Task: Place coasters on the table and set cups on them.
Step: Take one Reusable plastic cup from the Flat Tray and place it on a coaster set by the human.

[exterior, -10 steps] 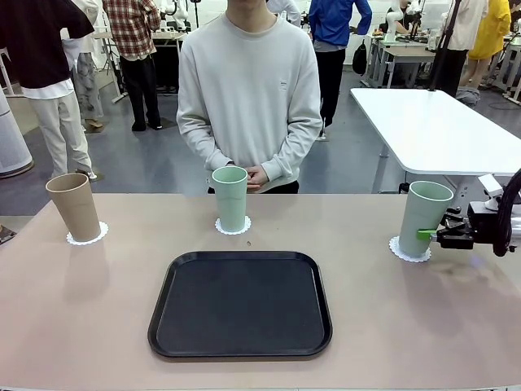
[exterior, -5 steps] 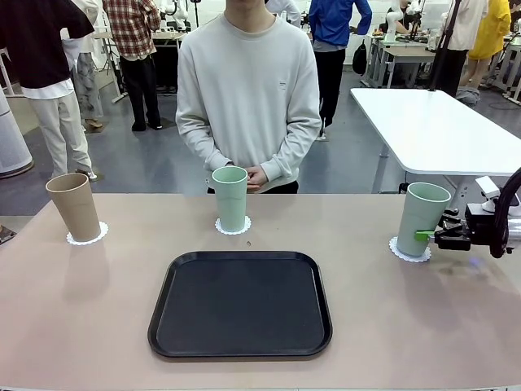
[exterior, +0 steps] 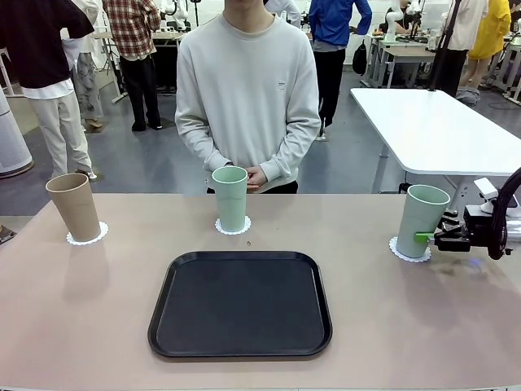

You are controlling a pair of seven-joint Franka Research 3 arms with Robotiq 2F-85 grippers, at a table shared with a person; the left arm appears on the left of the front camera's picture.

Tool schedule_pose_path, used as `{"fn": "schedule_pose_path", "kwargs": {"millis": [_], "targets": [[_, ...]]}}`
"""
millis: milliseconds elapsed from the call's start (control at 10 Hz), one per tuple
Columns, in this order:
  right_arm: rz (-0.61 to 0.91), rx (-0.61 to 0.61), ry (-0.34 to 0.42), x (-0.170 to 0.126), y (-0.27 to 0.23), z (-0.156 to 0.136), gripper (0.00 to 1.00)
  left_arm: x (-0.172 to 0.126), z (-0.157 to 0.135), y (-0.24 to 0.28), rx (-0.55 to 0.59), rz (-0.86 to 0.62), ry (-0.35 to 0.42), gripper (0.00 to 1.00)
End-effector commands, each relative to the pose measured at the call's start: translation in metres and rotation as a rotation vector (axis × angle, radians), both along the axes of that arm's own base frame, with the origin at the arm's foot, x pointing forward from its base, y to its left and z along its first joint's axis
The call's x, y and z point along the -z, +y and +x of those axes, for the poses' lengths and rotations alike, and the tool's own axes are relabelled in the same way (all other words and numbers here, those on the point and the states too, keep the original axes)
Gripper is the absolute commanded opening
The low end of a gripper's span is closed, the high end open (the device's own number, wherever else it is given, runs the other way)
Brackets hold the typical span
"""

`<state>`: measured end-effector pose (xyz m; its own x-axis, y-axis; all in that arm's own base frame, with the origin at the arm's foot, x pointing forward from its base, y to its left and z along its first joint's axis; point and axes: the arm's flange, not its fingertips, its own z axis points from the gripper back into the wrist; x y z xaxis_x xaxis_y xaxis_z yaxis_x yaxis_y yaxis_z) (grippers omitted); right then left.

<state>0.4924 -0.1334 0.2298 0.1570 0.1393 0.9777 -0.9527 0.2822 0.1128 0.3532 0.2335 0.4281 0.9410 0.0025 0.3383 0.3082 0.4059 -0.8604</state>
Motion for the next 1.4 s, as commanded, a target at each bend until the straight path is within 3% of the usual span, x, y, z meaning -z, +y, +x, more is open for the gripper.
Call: {"fn": "schedule_pose_path", "kwargs": {"millis": [0,600,1300], "targets": [[-0.015,0.005,0.024,-0.003,0.002,0.004,1.0,-0.003,0.0,0.0,-0.007,-0.014,0.0,1.0],[-0.037,-0.007,-0.01,-0.002,-0.001,0.004,1.0,-0.003,0.0,0.0,-0.007,-0.014,0.0,1.0],[-0.075,-0.002,0.007,0.002,-0.011,0.0,1.0,-0.003,0.0,0.0,-0.007,-0.014,0.0,1.0]]}}
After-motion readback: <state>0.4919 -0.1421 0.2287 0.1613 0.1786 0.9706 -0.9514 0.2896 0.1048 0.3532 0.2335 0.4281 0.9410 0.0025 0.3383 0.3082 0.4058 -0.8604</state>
